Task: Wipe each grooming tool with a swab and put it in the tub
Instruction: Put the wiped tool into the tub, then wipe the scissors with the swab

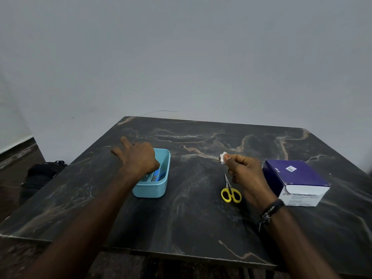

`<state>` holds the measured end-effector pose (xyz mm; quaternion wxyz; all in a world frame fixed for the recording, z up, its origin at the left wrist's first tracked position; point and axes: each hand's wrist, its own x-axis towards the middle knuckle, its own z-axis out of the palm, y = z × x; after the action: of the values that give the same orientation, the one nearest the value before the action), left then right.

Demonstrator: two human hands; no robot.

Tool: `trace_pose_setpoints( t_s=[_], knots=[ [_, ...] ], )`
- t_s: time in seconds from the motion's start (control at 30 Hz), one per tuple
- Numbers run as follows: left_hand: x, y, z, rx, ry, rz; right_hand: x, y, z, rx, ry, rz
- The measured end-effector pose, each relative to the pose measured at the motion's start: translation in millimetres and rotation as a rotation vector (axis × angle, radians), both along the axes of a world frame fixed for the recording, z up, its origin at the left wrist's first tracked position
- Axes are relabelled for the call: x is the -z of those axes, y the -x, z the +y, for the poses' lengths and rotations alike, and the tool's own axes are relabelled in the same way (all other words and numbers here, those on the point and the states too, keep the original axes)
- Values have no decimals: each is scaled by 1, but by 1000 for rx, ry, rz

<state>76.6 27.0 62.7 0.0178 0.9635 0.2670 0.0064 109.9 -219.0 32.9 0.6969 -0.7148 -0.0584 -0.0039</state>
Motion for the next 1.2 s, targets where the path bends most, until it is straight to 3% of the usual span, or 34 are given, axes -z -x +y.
trace_pose_setpoints(
  t_s=[0.1,0.23,0.47,0.53,0.63,0.8,1.07,1.2],
  knots=[
    [-4,5,-3,17,-21,-58,2,-3,-1,60,-38,-27],
    [-17,19,-26,80,-141,-313,5,-6,-2,121,-108,-76],
    [-20,34,-97,472,-95,-725,7,-12,-4,250,-150,-166],
    [-11,34,-116,552,43,-689,7,-13,-4,267,-172,-181],
    [5,28,-135,559,253,-448,7,-14,-6,288,-198,-187],
    [14,21,-150,487,354,-166,8,-16,-7,293,-216,-192],
    [10,11,-170,477,332,-27,8,-17,-6,283,-227,-194],
    [10,4,-165,472,444,-16,7,-16,-6,282,-229,-198]
  ],
)
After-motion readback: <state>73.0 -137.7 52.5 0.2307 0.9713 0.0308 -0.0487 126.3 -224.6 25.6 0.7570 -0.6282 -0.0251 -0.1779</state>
